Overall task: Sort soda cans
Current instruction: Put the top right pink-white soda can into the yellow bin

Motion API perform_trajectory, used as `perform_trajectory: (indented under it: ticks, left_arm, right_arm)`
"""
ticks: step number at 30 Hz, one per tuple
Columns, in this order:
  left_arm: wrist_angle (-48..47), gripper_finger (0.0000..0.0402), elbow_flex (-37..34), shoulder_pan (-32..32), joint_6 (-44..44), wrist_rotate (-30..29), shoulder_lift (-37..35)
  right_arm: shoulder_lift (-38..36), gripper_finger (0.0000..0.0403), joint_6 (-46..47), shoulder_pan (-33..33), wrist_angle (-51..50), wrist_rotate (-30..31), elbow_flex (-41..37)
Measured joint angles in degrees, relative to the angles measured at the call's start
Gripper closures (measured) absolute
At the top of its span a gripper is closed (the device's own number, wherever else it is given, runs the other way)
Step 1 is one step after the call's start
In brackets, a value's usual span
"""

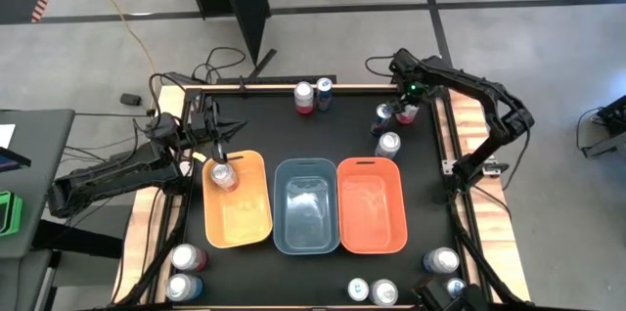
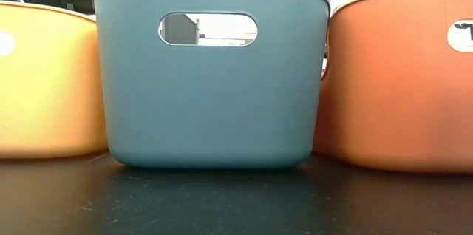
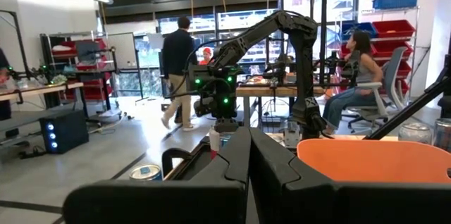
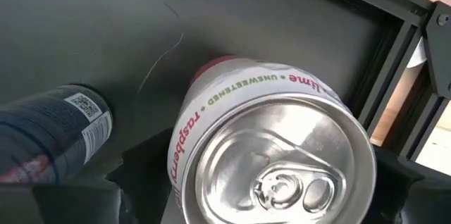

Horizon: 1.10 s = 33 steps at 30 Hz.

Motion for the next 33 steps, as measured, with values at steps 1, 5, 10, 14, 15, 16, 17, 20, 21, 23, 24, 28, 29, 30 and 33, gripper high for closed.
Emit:
perform_trajectory:
  ticks: [1,5,10,14,15,16,17,20,21,23,24,28,29,30,33]
  left_arm:
    - [0.00,0.0401,0.00,0.00,-0.01,-0.01,0.01]
    - [0.00,0.0401,0.00,0.00,-0.04,0.01,-0.01]
    - [0.00,0.0401,0.00,0.00,-0.05,-0.01,0.00]
    - [0.00,0.0401,0.00,0.00,-0.07,0.01,0.02]
    - [0.00,0.0401,0.00,0.00,-0.07,0.01,-0.01]
    - [0.00,0.0401,0.00,0.00,-0.07,-0.01,0.01]
    - [0.00,0.0401,0.00,0.00,-0.07,0.00,0.02]
    - [0.00,0.0401,0.00,0.00,-0.07,0.01,0.01]
    - [0.00,0.0401,0.00,0.00,-0.07,0.01,-0.01]
    - [0.00,0.0401,0.00,0.00,-0.07,-0.01,0.00]
    - [0.00,0.0401,0.00,0.00,-0.07,0.01,-0.01]
    - [0.00,0.0401,0.00,0.00,-0.07,0.01,0.01]
    - [0.00,0.0401,0.00,0.00,-0.07,-0.01,0.02]
    - [0.00,0.0401,0.00,0.00,-0.07,-0.01,-0.01]
    - [0.00,0.0401,0.00,0.00,-0.09,-0.01,0.01]
  right_arm:
    - [-0.02,0.0058,0.02,0.00,-0.01,0.12,0.00]
    - [-0.17,0.0084,0.26,0.00,-0.02,0.45,0.00]
    - [-0.17,0.0101,0.26,0.39,-0.03,0.90,0.00]
    - [-0.27,0.0104,0.52,0.78,-1.00,1.43,0.00]
    - [-0.51,0.0105,0.60,0.88,-1.34,1.56,0.00]
    - [-0.78,0.0105,0.66,1.05,-1.57,1.63,-0.05]
    - [-1.19,0.0105,0.54,1.26,-1.73,1.81,-0.15]
    - [-3.01,0.0106,0.26,1.95,-2.08,2.80,-0.33]
    - [-3.88,0.0106,0.26,2.10,-2.29,2.95,-0.33]
    - [-5.67,0.0106,0.26,2.56,-2.86,3.08,-0.29]
    - [-6.52,0.0106,0.42,2.72,-3.06,3.24,-0.29]
    - [-10.56,0.0106,0.73,3.63,-3.85,3.23,-0.26]
    - [-11.66,0.0106,0.99,3.94,-4.08,3.23,-0.19]
    - [-12.77,0.0106,1.14,4.29,-4.35,3.20,-0.18]
    - [-16.11,0.0107,1.14,5.80,-4.85,3.08,0.20]
